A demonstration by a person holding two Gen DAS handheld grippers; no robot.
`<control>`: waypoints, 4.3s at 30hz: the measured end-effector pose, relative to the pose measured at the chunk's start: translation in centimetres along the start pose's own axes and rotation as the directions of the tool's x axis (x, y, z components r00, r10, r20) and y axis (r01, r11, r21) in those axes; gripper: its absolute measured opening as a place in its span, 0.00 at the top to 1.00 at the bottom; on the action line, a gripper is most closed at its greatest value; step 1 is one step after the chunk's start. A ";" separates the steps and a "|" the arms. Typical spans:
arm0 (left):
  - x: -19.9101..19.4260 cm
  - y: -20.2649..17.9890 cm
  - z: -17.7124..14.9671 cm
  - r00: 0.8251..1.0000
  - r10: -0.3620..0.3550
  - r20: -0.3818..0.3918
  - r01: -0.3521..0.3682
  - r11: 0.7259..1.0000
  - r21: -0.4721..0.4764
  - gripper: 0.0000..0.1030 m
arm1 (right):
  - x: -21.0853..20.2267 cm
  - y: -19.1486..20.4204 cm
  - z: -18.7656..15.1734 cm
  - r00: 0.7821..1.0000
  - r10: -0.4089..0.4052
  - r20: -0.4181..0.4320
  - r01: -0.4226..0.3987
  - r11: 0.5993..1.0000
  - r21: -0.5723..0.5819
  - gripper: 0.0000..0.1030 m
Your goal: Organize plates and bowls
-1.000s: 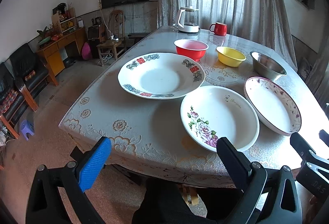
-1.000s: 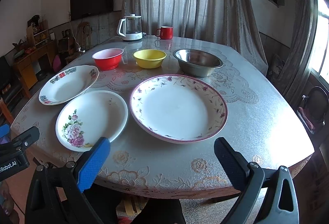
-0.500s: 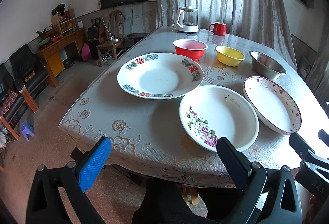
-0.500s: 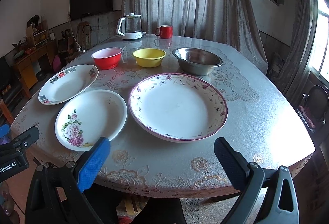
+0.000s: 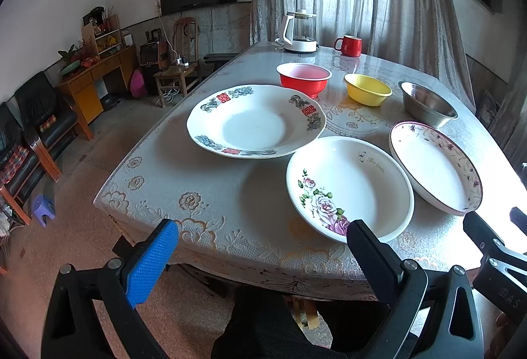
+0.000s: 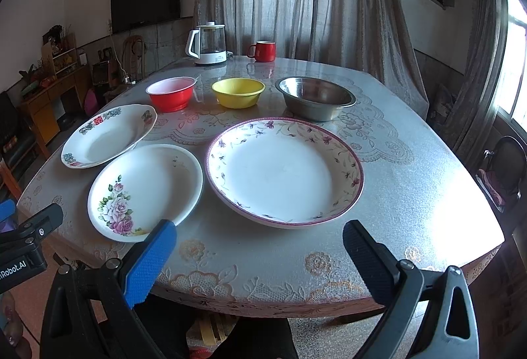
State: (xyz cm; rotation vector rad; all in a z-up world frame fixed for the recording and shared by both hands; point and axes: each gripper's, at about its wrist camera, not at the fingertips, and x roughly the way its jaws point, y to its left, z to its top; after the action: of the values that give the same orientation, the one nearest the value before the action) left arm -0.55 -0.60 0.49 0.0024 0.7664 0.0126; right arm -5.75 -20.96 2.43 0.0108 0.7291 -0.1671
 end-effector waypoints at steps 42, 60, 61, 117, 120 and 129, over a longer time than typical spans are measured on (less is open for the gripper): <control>2.2 0.5 2.1 0.998 -0.057 -0.010 0.057 0.998 -0.004 0.00 | 2.5 -1.9 0.7 0.999 0.018 -0.046 -0.016 0.999 0.039 0.00; 5.5 5.2 4.6 0.980 -0.182 -0.083 0.160 0.961 -0.225 0.00 | 3.8 -0.2 4.2 0.995 0.076 0.060 -0.069 0.992 -0.109 0.00; 5.6 5.2 4.8 0.982 -0.175 -0.076 0.156 0.964 -0.215 0.00 | 4.0 -0.2 4.3 0.996 0.074 0.058 -0.067 0.991 -0.112 0.00; 16.0 14.4 11.5 0.920 -0.392 -0.023 0.365 0.875 -0.318 0.00 | 22.4 13.5 14.8 0.805 0.427 -0.412 -0.480 0.877 -0.029 0.47; 16.6 14.4 11.3 0.922 -0.386 -0.033 0.355 0.875 -0.330 0.00 | 22.8 13.9 14.7 0.801 0.424 -0.424 -0.479 0.877 -0.027 0.52; 17.9 13.9 10.9 0.912 -0.403 -0.079 0.357 0.873 -0.333 0.14 | 23.7 14.7 14.3 0.782 0.436 -0.444 -0.494 0.869 -0.016 0.62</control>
State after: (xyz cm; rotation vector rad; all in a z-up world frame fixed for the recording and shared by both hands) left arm 19.80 13.53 -3.99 -0.4580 0.8948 -0.2463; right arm 23.38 -10.97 -3.30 0.1052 1.1565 0.3787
